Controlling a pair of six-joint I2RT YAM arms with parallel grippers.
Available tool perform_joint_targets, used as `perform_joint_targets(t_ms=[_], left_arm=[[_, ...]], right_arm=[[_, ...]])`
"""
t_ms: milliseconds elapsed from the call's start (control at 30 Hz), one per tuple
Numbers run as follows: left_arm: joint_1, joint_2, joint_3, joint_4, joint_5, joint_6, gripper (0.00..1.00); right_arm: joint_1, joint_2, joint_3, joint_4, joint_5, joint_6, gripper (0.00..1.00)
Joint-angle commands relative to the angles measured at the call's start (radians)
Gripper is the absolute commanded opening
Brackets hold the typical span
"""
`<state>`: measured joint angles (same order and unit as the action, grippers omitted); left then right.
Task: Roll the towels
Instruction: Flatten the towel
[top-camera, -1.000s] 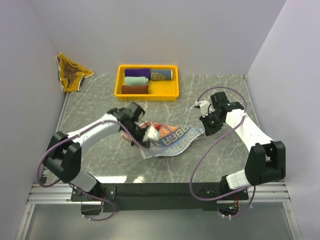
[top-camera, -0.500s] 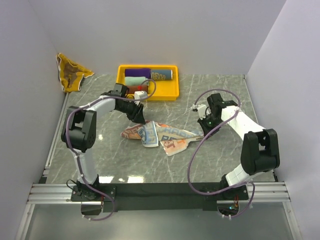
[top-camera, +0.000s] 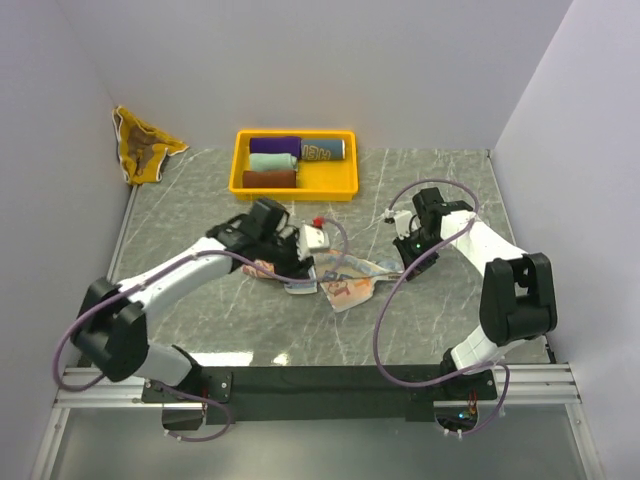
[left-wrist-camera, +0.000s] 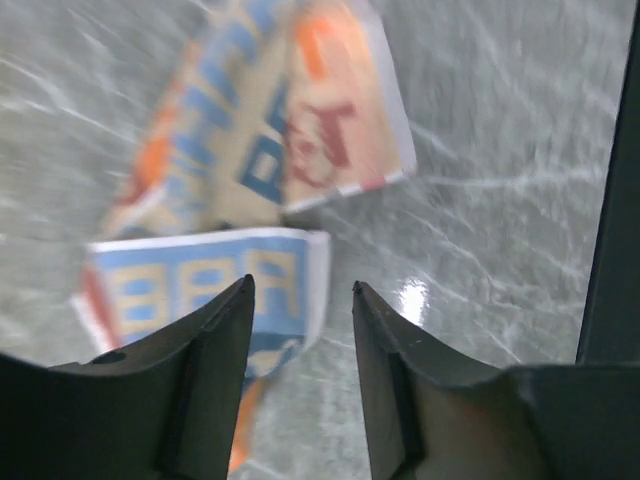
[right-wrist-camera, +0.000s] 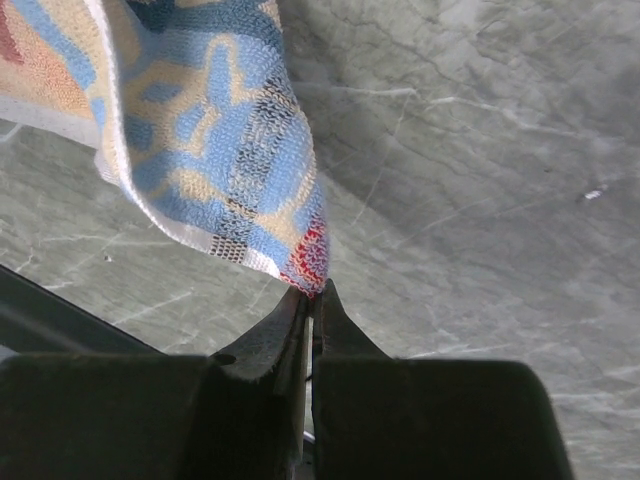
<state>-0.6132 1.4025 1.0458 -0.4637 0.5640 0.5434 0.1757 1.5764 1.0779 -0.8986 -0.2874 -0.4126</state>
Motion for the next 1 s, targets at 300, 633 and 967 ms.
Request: perform_joint_targets(t_ms=[300,633,967], left_arm=[[-0.151,0.271,-0.013,0.100,-0.220,-0.006,0.47],[-0.154,0.409,0.022,0.129,-0.231,-0.014,0.42],[-0.100,0.392,0.097,0.017,-0.187,-0.049,0.00]], right_arm=[[-0.008,0.027,0.053,-0.013,-0.024,0.014,0.00],[-0.021,0.031,0.051,-0.011,-0.016,0.008,0.00],[-0.042,0.010,0.063,-0.017,-0.012,0.005,0.00]])
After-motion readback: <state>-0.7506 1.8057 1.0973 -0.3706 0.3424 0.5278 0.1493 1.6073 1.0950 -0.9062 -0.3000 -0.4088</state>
